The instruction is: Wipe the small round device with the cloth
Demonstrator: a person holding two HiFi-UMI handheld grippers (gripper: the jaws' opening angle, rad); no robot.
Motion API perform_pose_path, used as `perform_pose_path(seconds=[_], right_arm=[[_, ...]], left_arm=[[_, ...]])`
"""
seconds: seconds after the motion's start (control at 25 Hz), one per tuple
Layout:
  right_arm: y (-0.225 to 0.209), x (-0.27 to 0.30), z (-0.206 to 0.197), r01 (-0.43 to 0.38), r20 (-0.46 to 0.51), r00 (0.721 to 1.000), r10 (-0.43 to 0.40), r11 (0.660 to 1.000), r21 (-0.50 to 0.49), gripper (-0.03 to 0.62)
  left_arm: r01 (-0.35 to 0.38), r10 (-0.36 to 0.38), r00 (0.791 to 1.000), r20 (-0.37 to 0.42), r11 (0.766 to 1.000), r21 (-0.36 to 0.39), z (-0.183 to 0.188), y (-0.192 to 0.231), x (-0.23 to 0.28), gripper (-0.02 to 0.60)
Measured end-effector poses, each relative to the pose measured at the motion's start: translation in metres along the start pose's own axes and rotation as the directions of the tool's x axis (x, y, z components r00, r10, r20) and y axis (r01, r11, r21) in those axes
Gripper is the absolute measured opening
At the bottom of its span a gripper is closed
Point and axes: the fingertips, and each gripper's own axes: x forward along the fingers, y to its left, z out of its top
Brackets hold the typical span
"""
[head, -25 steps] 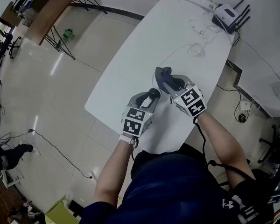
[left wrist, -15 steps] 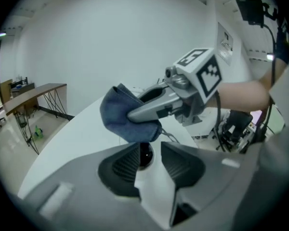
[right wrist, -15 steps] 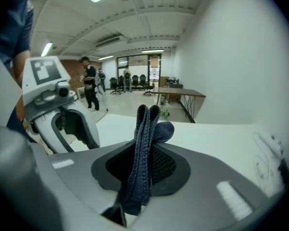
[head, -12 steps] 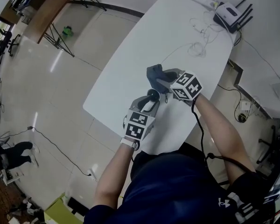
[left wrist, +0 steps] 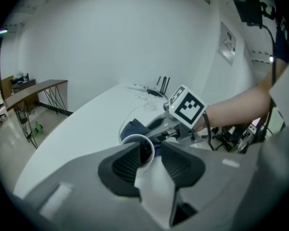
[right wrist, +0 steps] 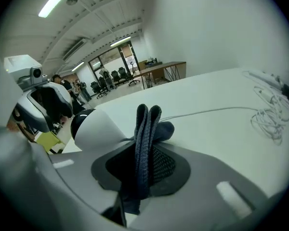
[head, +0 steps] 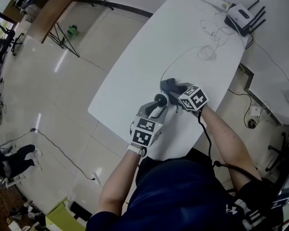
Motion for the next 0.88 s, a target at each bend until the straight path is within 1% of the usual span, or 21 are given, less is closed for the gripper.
perform_pose_path(seconds=[0.08,0.16,0.2,0.24,0.28,0.32,0.4,0.44,0.48,0.52,0.56,0.64,0.68,0.72,0.8,0.88], right_arm=[[-0.008,-0.010,0.013,0.041,0.036,0.999,-0.041,0.999,-0.009,0.080],[-0.010,-0.029,0.045,0.064,0.137,0.989,-0.063,0.998,-0.001,0.080],[-0.005,-0.039,0.065,0.059,0.195,0.979,-0.055,0.998,-0.015,0.080],[0.004,-0.048,0.086,0.047,0.244,0.969,-0.033,0.997,-0.053,0.080],[0.018,-0.055,0.103,0.031,0.275,0.961,0.001,0.993,-0.114,0.080],[0.034,-0.059,0.117,0.014,0.285,0.958,0.042,0.982,-0.190,0.080],[0.064,-0.057,0.128,-0.026,0.246,0.963,0.113,0.943,-0.333,0.080],[0.075,-0.051,0.126,-0.046,0.211,0.968,0.134,0.926,-0.375,0.080],[0.079,-0.044,0.121,-0.063,0.176,0.974,0.141,0.920,-0.387,0.080],[0.077,-0.035,0.115,-0.073,0.148,0.980,0.136,0.927,-0.367,0.080],[0.069,-0.027,0.108,-0.071,0.129,0.985,0.118,0.945,-0.319,0.080],[0.042,-0.015,0.094,-0.032,0.108,0.993,0.053,0.982,-0.184,0.080],[0.028,-0.010,0.085,-0.005,0.094,0.995,0.017,0.992,-0.128,0.080],[0.017,-0.006,0.073,0.017,0.073,0.997,-0.010,0.995,-0.094,0.080],[0.005,0.001,0.044,0.039,0.014,0.999,-0.038,0.996,-0.080,0.080],[0.004,0.003,0.018,0.032,-0.024,0.999,-0.034,0.997,-0.064,0.080]], left_arm=[[0.004,-0.004,1.000,-0.002,1.000,0.002,0.000,-0.001,0.001,0.135],[0.004,-0.004,1.000,0.005,1.000,0.006,0.002,-0.001,0.000,0.135],[0.001,-0.001,1.000,0.011,1.000,0.006,0.003,0.000,-0.001,0.135],[-0.002,0.002,1.000,0.017,1.000,0.006,0.004,0.001,-0.002,0.134],[-0.005,0.005,1.000,0.024,1.000,0.007,0.006,0.001,-0.003,0.135],[-0.006,0.006,1.000,0.028,1.000,0.009,0.007,0.001,-0.004,0.135],[-0.004,0.003,0.999,0.034,1.000,0.013,0.008,-0.001,-0.006,0.133],[-0.002,0.002,0.999,0.036,1.000,0.014,0.009,-0.001,-0.007,0.134],[-0.001,0.001,0.999,0.038,1.000,0.015,0.009,-0.002,-0.008,0.135],[-0.001,0.000,0.999,0.040,1.000,0.017,0.010,-0.002,-0.009,0.135],[-0.001,0.000,0.999,0.041,1.000,0.020,0.011,-0.001,-0.011,0.135],[-0.006,0.005,0.999,0.041,1.000,0.027,0.011,0.002,-0.013,0.133],[-0.010,0.009,0.999,0.042,1.000,0.027,0.011,0.004,-0.014,0.134],[-0.013,0.012,0.999,0.044,1.000,0.025,0.011,0.005,-0.015,0.133],[-0.018,0.017,0.999,0.047,1.000,0.022,0.011,0.006,-0.017,0.135],[-0.019,0.017,0.999,0.049,0.999,0.027,0.011,0.006,-0.017,0.133]])
